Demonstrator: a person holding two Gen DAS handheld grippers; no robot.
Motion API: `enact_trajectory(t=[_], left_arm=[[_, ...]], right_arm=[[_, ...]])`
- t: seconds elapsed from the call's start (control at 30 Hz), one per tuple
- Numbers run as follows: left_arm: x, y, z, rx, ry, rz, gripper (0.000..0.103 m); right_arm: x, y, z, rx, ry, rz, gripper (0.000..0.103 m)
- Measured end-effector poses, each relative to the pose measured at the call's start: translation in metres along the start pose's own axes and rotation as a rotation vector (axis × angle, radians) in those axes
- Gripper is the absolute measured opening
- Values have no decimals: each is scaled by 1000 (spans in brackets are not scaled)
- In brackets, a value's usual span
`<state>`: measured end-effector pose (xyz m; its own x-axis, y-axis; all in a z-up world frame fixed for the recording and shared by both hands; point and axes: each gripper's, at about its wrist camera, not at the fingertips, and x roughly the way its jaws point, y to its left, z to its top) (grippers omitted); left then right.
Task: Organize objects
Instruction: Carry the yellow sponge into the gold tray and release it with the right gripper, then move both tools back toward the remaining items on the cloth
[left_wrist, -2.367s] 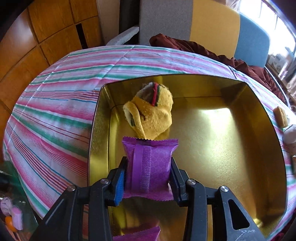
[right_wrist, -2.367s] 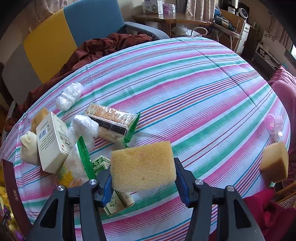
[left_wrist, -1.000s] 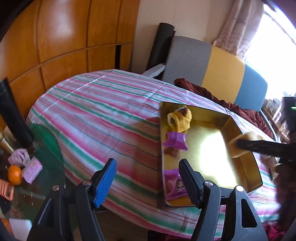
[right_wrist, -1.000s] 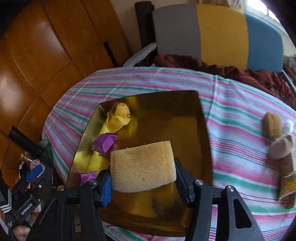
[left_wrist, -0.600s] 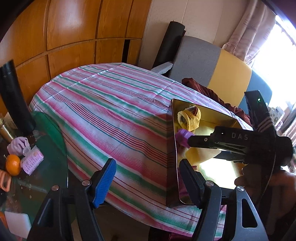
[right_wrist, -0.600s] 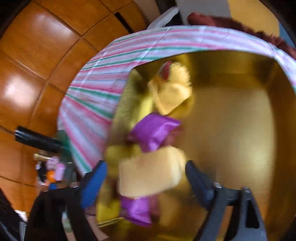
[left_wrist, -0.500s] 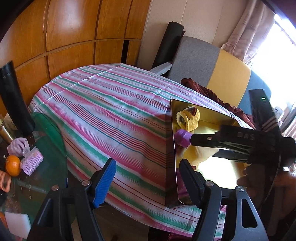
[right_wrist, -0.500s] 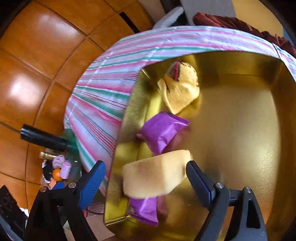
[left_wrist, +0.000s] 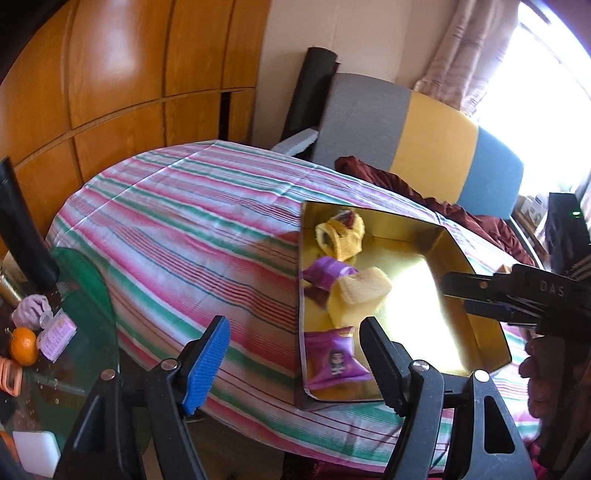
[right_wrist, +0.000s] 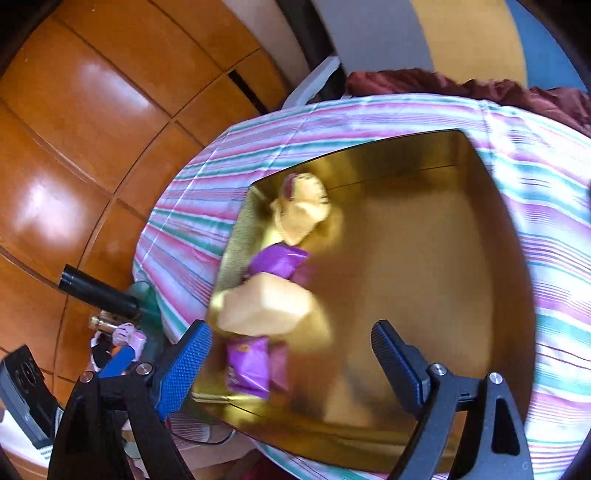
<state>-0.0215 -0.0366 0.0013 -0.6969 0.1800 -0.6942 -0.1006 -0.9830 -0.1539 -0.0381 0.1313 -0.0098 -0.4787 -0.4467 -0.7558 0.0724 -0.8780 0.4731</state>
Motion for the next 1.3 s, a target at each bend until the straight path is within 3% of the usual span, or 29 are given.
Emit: enact_trajectory(t=[0.23, 0.5, 0.73, 1.07, 1.3], left_arm=[[-2, -33, -3, 80, 3, -22, 77], [-5, -74, -7, 184, -1, -41, 77], [0, -105, -10, 259, 15, -70, 77], [6, -143, -14, 342, 32, -122, 78], [11, -170, -15, 398, 47, -152, 78]], right_arm=[[-47, -34, -13, -2, -95, -107, 90], [-79, -52, -32, -95, -148, -280, 90], [-109, -89, -38, -67, -183, -362, 90], [-178, -188, -33, 108, -278, -555, 90], [-234, -291, -45, 407, -406, -656, 90]])
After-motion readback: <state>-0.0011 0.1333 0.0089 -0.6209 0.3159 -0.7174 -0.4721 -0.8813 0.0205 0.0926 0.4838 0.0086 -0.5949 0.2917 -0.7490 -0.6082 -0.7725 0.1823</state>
